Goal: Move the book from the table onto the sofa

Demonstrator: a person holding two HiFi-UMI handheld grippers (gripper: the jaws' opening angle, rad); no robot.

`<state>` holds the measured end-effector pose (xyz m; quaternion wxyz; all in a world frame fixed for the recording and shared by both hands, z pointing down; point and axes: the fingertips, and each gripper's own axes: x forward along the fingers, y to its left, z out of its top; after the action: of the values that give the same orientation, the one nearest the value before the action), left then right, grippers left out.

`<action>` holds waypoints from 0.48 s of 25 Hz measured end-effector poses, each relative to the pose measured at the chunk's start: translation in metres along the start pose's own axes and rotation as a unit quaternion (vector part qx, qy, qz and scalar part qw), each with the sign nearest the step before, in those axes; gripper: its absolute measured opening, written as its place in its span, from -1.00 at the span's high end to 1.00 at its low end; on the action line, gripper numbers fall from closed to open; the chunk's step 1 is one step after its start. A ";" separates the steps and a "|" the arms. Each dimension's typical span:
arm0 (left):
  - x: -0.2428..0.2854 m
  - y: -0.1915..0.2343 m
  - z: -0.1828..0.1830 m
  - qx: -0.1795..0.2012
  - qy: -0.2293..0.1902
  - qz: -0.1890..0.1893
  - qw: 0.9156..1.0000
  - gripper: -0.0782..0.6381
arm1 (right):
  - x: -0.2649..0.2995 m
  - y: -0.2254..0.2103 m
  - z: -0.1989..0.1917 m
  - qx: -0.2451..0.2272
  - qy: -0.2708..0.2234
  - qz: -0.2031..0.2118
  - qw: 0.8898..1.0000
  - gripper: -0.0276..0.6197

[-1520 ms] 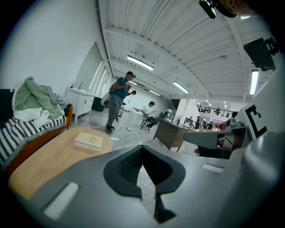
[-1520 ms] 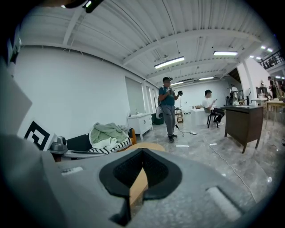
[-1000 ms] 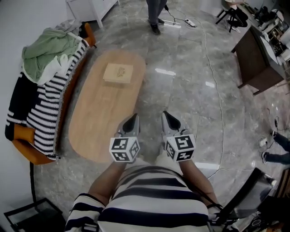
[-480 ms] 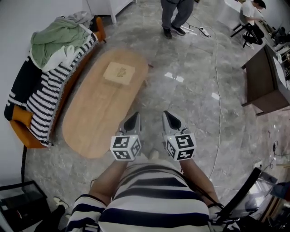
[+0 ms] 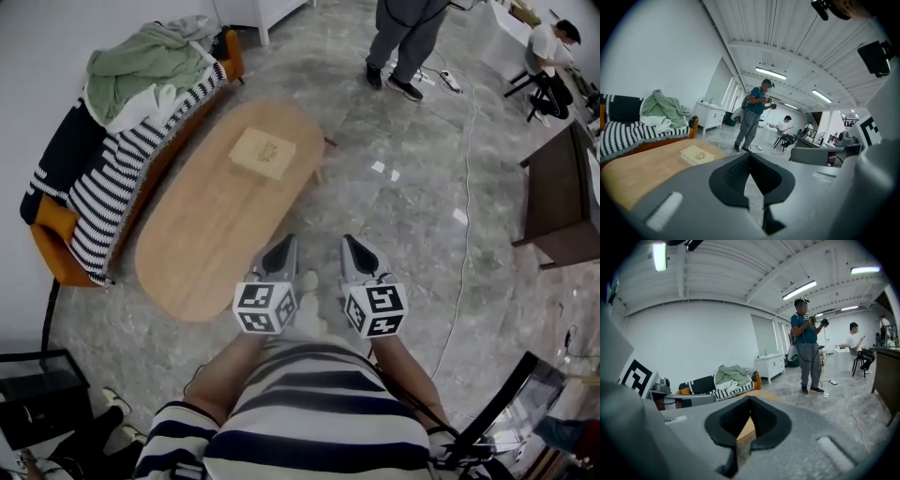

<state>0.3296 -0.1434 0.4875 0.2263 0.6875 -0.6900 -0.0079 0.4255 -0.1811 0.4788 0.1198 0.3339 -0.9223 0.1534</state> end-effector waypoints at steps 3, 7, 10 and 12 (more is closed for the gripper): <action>0.013 0.001 0.000 -0.001 0.003 -0.004 1.000 0.77 | 0.011 -0.008 0.000 -0.002 0.007 -0.004 1.000 0.92; 0.037 0.009 0.007 -0.004 0.004 -0.003 1.000 0.77 | 0.031 -0.021 0.010 -0.009 0.008 -0.004 1.000 0.92; 0.052 0.017 0.013 -0.011 0.005 -0.001 1.000 0.77 | 0.047 -0.031 0.019 -0.008 0.010 -0.007 1.000 0.92; 0.062 0.022 0.018 -0.013 0.005 0.000 1.000 0.77 | 0.060 -0.036 0.026 -0.012 0.010 -0.005 1.000 0.92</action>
<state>0.3065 -0.2066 0.4973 0.2386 0.6844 -0.6888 -0.0131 0.4014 -0.2513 0.4815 0.1341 0.3358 -0.9210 0.1448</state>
